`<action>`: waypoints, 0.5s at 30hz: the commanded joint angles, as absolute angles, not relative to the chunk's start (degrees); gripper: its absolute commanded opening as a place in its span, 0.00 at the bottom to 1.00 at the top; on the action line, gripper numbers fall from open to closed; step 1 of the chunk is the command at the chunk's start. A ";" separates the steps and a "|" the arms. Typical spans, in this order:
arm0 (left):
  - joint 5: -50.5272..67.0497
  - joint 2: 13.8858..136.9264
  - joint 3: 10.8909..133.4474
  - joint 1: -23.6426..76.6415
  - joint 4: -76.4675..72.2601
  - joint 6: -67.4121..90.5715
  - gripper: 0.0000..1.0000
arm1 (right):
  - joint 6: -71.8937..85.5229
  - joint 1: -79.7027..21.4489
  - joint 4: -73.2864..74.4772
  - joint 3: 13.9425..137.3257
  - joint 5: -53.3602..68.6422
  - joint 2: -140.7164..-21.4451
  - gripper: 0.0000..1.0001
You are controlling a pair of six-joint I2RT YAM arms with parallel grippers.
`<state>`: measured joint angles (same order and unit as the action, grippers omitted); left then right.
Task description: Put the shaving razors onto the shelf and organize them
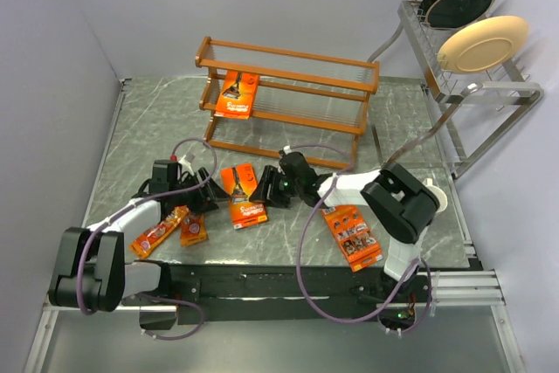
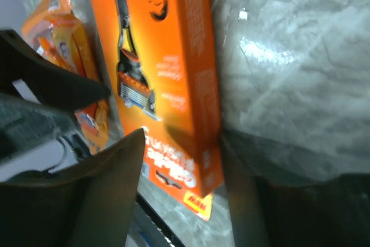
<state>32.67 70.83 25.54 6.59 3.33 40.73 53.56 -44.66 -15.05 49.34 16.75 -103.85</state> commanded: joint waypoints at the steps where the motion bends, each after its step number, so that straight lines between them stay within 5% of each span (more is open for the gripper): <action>1: 32.79 72.51 25.05 6.68 3.96 44.38 0.73 | 57.82 -44.74 -10.63 50.10 16.52 -110.03 0.47; 5: 32.61 72.68 23.38 6.68 3.69 44.91 0.82 | 64.50 -43.34 -11.08 47.55 17.85 -112.76 0.00; 15: 32.25 75.06 22.59 6.59 1.93 45.53 0.86 | 69.08 -40.96 -22.59 42.28 24.26 -114.79 0.00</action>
<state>33.71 73.19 23.62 6.59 1.93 46.02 69.25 -41.34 -29.98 45.47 26.20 -110.34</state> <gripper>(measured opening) 0.865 0.021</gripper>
